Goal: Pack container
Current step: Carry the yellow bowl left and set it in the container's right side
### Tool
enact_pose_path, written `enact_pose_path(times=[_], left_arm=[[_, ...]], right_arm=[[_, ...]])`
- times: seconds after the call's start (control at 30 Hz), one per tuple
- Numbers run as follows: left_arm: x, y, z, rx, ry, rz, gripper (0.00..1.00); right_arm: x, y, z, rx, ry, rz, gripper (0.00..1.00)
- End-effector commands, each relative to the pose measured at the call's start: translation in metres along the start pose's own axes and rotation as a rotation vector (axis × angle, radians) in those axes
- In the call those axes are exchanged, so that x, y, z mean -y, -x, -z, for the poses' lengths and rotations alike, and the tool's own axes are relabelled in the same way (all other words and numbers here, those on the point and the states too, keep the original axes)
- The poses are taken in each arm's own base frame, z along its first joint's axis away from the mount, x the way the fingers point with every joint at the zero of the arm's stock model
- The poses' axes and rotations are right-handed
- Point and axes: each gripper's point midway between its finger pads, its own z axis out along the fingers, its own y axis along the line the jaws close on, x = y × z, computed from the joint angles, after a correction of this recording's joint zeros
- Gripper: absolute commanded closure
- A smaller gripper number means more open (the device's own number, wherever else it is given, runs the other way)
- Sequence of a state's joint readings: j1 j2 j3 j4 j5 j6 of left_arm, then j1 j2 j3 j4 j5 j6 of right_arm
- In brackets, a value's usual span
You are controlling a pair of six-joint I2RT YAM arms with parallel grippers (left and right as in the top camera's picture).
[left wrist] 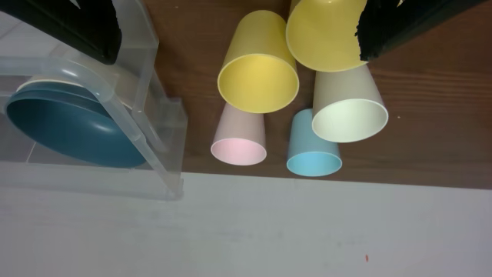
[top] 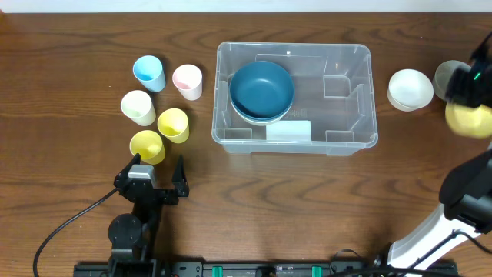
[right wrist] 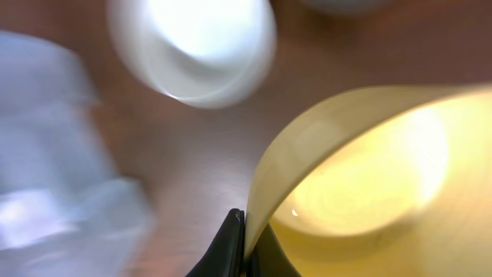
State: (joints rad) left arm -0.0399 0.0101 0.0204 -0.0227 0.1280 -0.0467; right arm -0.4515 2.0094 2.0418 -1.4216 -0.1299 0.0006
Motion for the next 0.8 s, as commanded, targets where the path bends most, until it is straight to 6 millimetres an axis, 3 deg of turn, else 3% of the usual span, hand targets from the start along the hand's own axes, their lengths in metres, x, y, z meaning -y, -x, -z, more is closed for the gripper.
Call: enact_pose_path(times=[0.0,0.07,0.13,0.27,0.47,0.57,0.77], left_arm=[[0.000,-0.015,-0.001,-0.046,-0.009,-0.012,0.02],[0.000,-0.015,-0.001,-0.046,-0.009,-0.012,0.02],[0.000,-0.015,-0.001,-0.046,-0.009,-0.012,0.02],[0.000,-0.015,-0.001,-0.046,-0.009,-0.012,0.02],[0.000,-0.015,-0.001,-0.046,-0.009,-0.012,0.02],[0.000,-0.015,-0.001,-0.046,-0.009,-0.012,0.02],[0.000,-0.015,-0.001,-0.046,-0.009,-0.012,0.02]], right_arm=[[-0.088,0.020,0.066,0.138,0.344,0.076,0.99],[-0.122,0.020,0.093,0.191,0.388,0.156,0.99],[-0.150,0.014,0.109,0.229,0.364,0.241,0.99],[-0.207,-0.011,0.106,0.238,0.257,0.414,0.99],[-0.254,-0.044,0.059,0.206,-0.012,0.613,0.99],[-0.263,-0.054,0.030,0.180,-0.099,0.606,0.99],[-0.272,-0.070,-0.025,0.100,-0.081,0.637,0.97]])
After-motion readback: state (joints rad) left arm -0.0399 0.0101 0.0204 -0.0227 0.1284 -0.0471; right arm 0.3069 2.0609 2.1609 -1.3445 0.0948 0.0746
